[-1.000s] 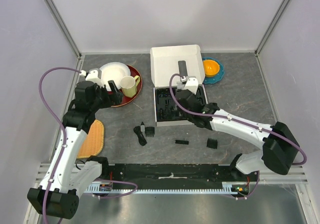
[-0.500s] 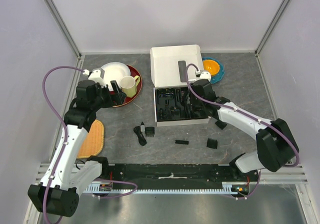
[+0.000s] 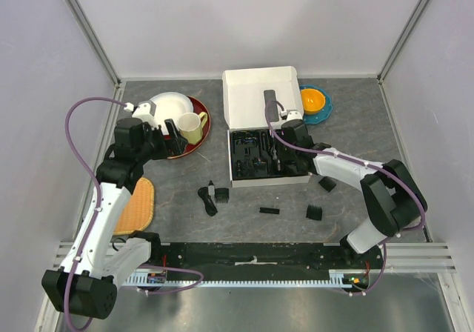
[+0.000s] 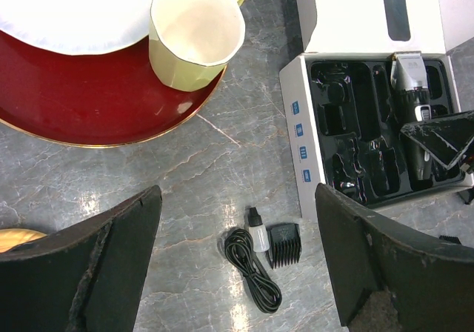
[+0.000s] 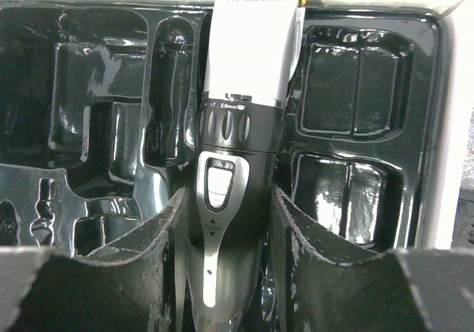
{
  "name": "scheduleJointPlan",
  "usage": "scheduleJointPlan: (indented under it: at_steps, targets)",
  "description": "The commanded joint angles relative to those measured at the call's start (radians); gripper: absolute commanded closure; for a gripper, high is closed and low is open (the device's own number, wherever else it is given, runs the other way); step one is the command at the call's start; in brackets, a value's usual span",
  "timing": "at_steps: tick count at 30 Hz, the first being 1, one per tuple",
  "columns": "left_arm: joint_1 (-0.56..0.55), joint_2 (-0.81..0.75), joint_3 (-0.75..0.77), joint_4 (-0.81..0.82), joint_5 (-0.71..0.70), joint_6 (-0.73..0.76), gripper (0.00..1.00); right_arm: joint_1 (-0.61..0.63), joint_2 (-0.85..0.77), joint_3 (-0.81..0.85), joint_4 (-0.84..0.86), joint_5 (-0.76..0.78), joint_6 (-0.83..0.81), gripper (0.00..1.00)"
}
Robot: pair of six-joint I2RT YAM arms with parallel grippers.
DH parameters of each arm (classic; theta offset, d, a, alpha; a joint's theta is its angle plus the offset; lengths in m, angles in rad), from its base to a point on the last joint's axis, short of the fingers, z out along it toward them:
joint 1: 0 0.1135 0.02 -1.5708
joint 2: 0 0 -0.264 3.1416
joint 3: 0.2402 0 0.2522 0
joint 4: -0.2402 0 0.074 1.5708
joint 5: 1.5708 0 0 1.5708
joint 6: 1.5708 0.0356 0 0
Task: Sort the hair-cutting tools
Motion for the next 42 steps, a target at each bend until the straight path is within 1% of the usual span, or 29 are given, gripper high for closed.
scheduleJointPlan:
  at_steps: [1, 4, 15, 23, 25, 26, 29, 30, 32, 33, 34, 35, 36, 39, 41, 42]
  targets:
    - [0.004, 0.0, 0.004, 0.028, -0.003, 0.035, 0.1, -0.004, 0.031, 0.036, 0.065, -0.004, -0.007, 0.92]
    - [0.003, 0.0, 0.002, 0.026, -0.006, 0.035, 0.1, -0.004, 0.037, 0.046, 0.05, -0.004, 0.007, 0.87]
    - [0.004, -0.002, 0.004, 0.023, -0.014, 0.035, 0.09, -0.002, -0.027, 0.052, -0.058, -0.008, 0.018, 0.86]
    - [0.004, 0.0, 0.004, 0.022, -0.017, 0.035, 0.1, -0.003, -0.046, 0.072, -0.116, -0.027, 0.036, 0.86]
    - [0.004, -0.002, 0.004, 0.02, -0.017, 0.035, 0.1, -0.003, -0.038, 0.074, -0.116, -0.024, 0.034, 0.84]
    - [0.004, -0.002, 0.004, 0.02, -0.018, 0.035, 0.1, -0.004, -0.023, 0.075, -0.116, -0.027, 0.034, 0.83]
    - [0.004, 0.0, 0.004, 0.02, -0.018, 0.035, 0.1, -0.004, 0.0, 0.082, -0.116, -0.033, 0.039, 0.69]
    - [0.003, 0.001, 0.004, 0.02, -0.02, 0.035, 0.1, -0.004, 0.002, 0.085, -0.116, -0.035, 0.042, 0.62]
    - [0.004, 0.001, 0.004, 0.019, -0.021, 0.035, 0.1, -0.002, -0.001, 0.088, -0.115, -0.041, 0.051, 0.54]
    - [0.004, 0.001, 0.004, 0.02, -0.021, 0.035, 0.1, -0.003, -0.007, 0.088, -0.115, -0.039, 0.054, 0.48]
    - [0.004, 0.0, 0.004, 0.02, -0.021, 0.037, 0.1, -0.004, -0.01, 0.089, -0.115, -0.041, 0.057, 0.45]
    - [0.004, 0.001, 0.004, 0.019, -0.021, 0.035, 0.1, -0.004, -0.022, 0.091, -0.116, -0.039, 0.06, 0.4]
    - [0.004, 0.001, 0.004, 0.019, -0.02, 0.035, 0.1, -0.004, -0.027, 0.091, -0.118, -0.039, 0.062, 0.37]
    - [0.004, 0.001, 0.004, 0.019, -0.021, 0.035, 0.1, -0.004, -0.046, 0.1, -0.125, -0.041, 0.07, 0.34]
    - [0.004, 0.001, 0.004, 0.02, -0.021, 0.035, 0.1, -0.004, -0.056, 0.105, -0.133, -0.038, 0.073, 0.33]
    - [0.004, 0.0, 0.004, 0.019, -0.02, 0.035, 0.1, -0.004, -0.059, 0.105, -0.135, -0.036, 0.076, 0.34]
